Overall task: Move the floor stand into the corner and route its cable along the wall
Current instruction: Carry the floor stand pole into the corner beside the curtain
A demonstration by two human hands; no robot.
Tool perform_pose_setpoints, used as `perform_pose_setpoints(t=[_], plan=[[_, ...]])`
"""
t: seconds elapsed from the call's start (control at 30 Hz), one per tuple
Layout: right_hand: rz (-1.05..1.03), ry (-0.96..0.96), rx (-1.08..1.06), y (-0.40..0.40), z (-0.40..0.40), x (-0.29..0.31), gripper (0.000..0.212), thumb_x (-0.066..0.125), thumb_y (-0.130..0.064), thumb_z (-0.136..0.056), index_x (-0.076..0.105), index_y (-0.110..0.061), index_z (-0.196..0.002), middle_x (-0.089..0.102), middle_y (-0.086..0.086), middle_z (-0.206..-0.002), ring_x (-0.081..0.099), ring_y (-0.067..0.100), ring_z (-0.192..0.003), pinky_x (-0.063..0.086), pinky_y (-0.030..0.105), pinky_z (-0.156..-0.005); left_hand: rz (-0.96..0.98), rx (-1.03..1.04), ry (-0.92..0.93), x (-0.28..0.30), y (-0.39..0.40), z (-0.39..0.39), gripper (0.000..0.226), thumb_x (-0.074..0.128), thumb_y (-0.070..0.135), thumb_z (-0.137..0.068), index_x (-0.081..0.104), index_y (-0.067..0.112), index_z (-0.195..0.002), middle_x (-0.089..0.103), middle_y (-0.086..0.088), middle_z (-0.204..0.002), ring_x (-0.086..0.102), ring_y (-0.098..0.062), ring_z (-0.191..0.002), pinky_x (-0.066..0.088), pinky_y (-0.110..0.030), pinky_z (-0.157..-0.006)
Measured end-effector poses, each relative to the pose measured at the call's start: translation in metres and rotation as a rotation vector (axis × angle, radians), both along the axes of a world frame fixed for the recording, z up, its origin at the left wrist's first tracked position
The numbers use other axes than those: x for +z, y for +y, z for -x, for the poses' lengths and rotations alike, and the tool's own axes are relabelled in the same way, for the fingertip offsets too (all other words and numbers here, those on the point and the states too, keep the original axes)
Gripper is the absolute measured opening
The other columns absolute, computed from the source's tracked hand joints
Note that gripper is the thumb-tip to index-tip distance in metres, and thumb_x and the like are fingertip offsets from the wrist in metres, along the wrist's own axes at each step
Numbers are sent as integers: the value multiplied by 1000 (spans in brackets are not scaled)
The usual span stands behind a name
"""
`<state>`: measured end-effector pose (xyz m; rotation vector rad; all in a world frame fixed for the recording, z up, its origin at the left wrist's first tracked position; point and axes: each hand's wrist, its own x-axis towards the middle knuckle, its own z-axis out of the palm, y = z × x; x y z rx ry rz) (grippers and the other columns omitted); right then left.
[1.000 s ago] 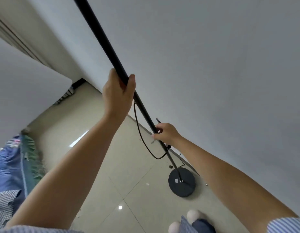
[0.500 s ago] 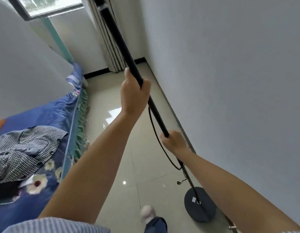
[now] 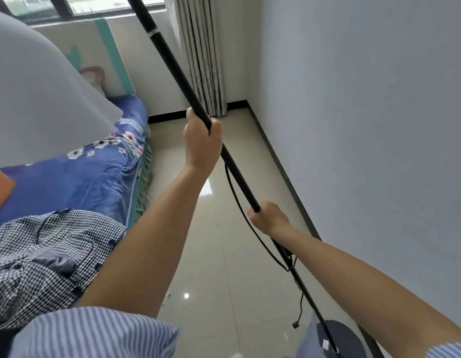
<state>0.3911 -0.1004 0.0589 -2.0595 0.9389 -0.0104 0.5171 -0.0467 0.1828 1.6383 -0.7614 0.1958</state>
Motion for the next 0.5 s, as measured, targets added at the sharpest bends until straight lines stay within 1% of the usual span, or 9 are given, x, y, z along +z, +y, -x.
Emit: perform_pose_setpoints(t=[0.1,0.13,0.2,0.23,0.27,0.33,0.4,0.5], plan=[[-13,9,2,-10,-58,7,33,40,-19,-82,32,-22,-50,41,-4,-53,36,15,-42,30,26,-42,-22,42,-24,6,-8,-60,27,44,-8,-86,35,14,-75,35,7,-52,39,-5,-42,34,-2,-31],[-18,10,0,-15,-77,8,33,40,-17,-81,31,-22,-50,40,-4,-53,35,15,-41,30,26,-42,-40,48,-36,7,-12,-80,29,44,-7,-86,34,17,-72,36,7,-51,39,-5,-42,34,-2,-31],[-21,10,-4,-27,-114,10,33,40,-15,-80,30,-22,-50,39,-4,-52,34,14,-41,28,26,-42,-69,41,-63,7,-24,-121,42,45,-5,-86,29,27,-64,37,7,-50,39,-4,-41,34,-1,-31],[-24,11,-7,-34,-133,9,32,40,-14,-79,30,-22,-50,39,-4,-52,34,14,-40,28,26,-42,-78,39,-71,5,-31,-141,42,45,-4,-86,29,27,-64,37,8,-50,39,-3,-41,34,1,-30],[-32,12,-9,-42,-151,9,31,40,-13,-79,31,-22,-50,40,-4,-52,34,14,-40,29,26,-42,-82,41,-75,4,-39,-160,35,45,-4,-87,32,23,-67,37,8,-50,39,-2,-42,35,2,-31],[-69,10,-8,-59,-189,6,27,40,-13,-78,36,-21,-53,41,-4,-52,37,15,-42,34,28,-46,-82,47,-67,1,-56,-199,20,45,-3,-87,34,11,-79,39,9,-52,41,-1,-43,36,3,-32],[-98,7,0,-79,-231,3,23,40,-14,-78,41,-18,-55,41,-2,-52,38,16,-43,36,32,-52,-79,54,-68,-3,-76,-241,18,45,-3,-87,32,9,-84,40,8,-52,43,-1,-43,37,3,-33],[-132,-7,23,-114,-298,0,22,40,-15,-81,45,-16,-59,41,-1,-53,38,17,-45,38,36,-59,-81,56,-58,-4,-108,-305,18,43,-5,-87,31,8,-84,41,8,-51,45,-2,-42,37,3,-31]])
